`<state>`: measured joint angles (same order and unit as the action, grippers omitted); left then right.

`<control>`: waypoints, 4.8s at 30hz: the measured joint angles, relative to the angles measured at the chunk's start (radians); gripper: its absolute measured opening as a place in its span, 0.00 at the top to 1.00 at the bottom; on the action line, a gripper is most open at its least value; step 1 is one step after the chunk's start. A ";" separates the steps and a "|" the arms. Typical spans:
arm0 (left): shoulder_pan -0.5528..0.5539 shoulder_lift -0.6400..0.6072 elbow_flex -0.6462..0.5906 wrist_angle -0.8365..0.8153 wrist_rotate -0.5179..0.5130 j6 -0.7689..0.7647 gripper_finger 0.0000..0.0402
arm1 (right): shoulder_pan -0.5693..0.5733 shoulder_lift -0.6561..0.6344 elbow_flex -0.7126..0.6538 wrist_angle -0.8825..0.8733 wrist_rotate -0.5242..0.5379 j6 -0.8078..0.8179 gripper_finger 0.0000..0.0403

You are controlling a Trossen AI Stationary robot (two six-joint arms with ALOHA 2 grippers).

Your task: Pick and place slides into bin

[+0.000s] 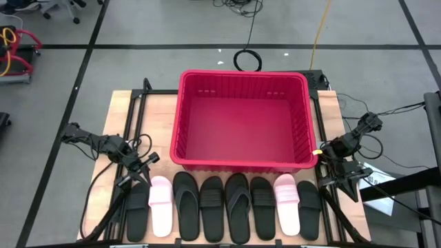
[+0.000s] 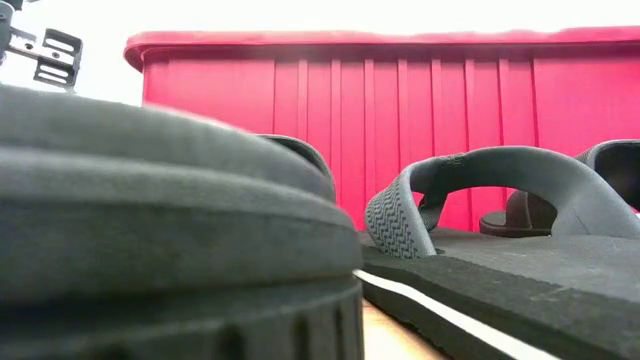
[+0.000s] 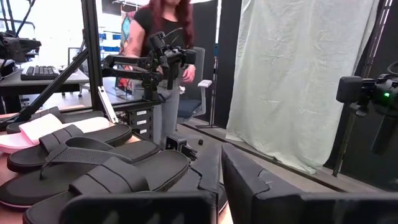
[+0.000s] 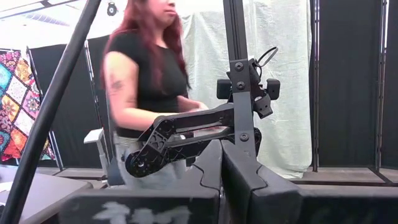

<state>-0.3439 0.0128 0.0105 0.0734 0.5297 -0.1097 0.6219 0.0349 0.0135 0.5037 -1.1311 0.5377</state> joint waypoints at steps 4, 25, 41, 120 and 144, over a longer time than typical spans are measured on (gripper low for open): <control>0.000 0.000 0.000 0.000 0.000 0.000 0.93 | 0.000 0.000 0.000 0.000 0.000 0.000 1.00; 0.000 0.000 0.000 0.000 0.000 0.000 0.96 | 0.000 0.000 0.000 0.133 0.004 0.120 1.00; 0.000 0.000 0.000 0.000 0.000 0.000 0.98 | -0.001 0.001 0.116 0.211 0.009 0.101 1.00; 0.000 0.000 0.000 0.002 0.000 0.000 0.97 | -0.735 0.759 0.860 -0.286 0.926 -0.542 1.00; 0.000 0.000 -0.001 0.274 -0.108 0.000 0.94 | -0.811 0.805 0.894 -0.351 1.130 -0.671 1.00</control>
<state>-0.3435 0.0132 0.0097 0.3478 0.4217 -0.1099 -0.1886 0.8398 0.9077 0.1524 -0.0013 -0.1328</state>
